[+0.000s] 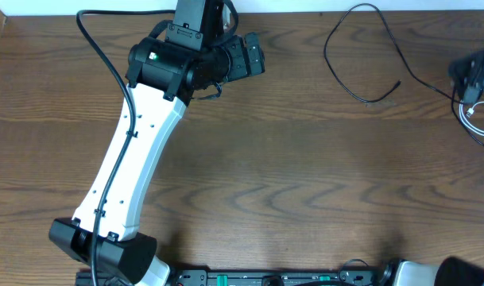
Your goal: Untangle cables
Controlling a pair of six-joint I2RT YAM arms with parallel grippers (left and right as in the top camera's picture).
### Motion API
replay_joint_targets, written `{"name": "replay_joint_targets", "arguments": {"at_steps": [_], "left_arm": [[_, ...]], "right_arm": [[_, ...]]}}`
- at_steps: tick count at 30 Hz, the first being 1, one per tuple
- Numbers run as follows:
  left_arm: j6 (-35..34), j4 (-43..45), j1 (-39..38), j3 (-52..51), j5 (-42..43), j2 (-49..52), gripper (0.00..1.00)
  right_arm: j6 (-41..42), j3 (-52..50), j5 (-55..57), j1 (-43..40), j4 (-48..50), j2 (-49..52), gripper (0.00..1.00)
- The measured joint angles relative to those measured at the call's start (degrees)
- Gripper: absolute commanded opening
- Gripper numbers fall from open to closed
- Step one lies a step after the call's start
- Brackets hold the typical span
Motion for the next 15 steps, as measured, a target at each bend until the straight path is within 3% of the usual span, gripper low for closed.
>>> {"name": "replay_joint_targets", "arguments": {"at_steps": [15], "left_arm": [[0.0,-0.1,0.0,0.0,0.0,0.0,0.98]], "right_arm": [[-0.6,0.0,0.6,0.0,-3.4,-8.9,0.99]]}}
